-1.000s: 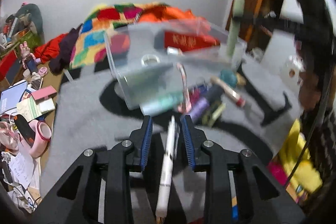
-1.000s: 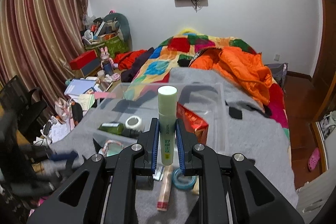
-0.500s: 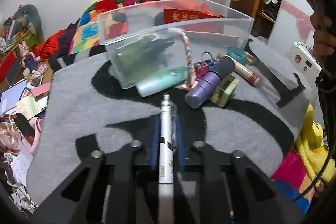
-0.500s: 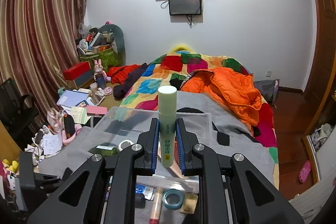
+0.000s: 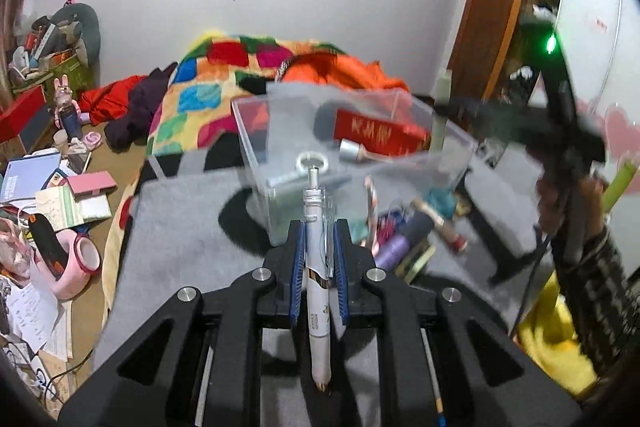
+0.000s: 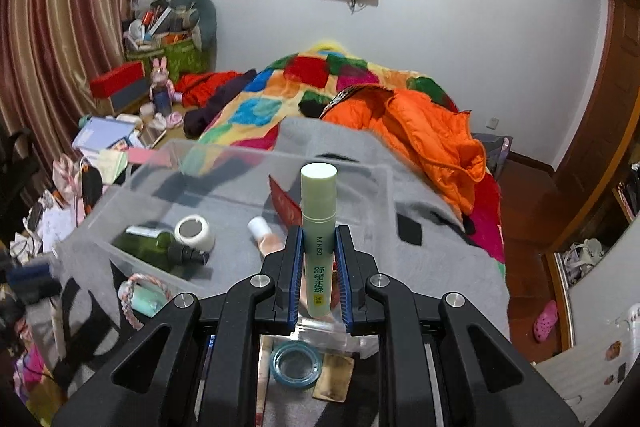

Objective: Organize objects
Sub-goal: 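Carry the white pen into the clear box with left while right drops the white-green tube in, then grasp the gold-tipped white pen with left while right grasps the small beige-green box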

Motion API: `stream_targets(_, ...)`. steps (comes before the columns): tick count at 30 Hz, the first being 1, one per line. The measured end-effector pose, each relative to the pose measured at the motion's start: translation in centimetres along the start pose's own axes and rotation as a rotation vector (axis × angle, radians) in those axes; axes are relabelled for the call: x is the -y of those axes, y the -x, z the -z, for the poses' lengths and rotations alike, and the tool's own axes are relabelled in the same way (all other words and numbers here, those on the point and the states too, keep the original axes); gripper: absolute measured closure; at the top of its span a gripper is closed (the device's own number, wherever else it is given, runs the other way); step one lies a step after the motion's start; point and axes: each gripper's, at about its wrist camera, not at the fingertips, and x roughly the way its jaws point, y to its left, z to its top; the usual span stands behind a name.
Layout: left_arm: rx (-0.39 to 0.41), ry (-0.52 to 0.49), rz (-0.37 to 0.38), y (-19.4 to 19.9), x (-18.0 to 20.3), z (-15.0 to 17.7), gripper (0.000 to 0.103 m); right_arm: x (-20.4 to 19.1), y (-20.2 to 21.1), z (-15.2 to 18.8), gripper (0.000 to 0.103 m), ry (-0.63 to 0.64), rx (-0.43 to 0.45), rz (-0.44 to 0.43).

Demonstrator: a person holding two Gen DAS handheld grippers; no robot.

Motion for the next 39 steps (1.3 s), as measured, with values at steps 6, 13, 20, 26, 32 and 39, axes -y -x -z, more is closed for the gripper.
stream_targets(6, 0.075, 0.022, -0.013, 1.0, -0.3, -2.7, 0.089, -1.1, -1.3, 0.4, 0.089, 0.009, -0.035, -0.050)
stream_targets(13, 0.132, 0.060, -0.012, 2.0, -1.4, -5.1, 0.090, -2.2, -2.2, 0.4, 0.088, 0.008, -0.055, -0.105)
stream_targets(20, 0.130, 0.041, -0.005, 1.6, -1.1, -6.3, 0.090, -2.9, -2.9, 0.7, 0.088, 0.003, -0.089, -0.157)
stream_targets(26, 0.004, 0.006, -0.013, -0.9, -1.1, -4.0, 0.087, -2.7, -2.4, 0.9, 0.072, -0.006, -0.086, -0.171)
stream_targets(32, -0.109, -0.033, -0.067, -3.2, -2.2, -0.9, 0.058, -3.0, -1.1, 1.3, 0.067, 0.009, -0.061, -0.185)
stream_targets(39, -0.253, -0.029, -0.093, -6.9, -4.4, 2.2, 0.053, -3.4, 0.8, 1.8, 0.056, 0.018, -0.037, -0.209)
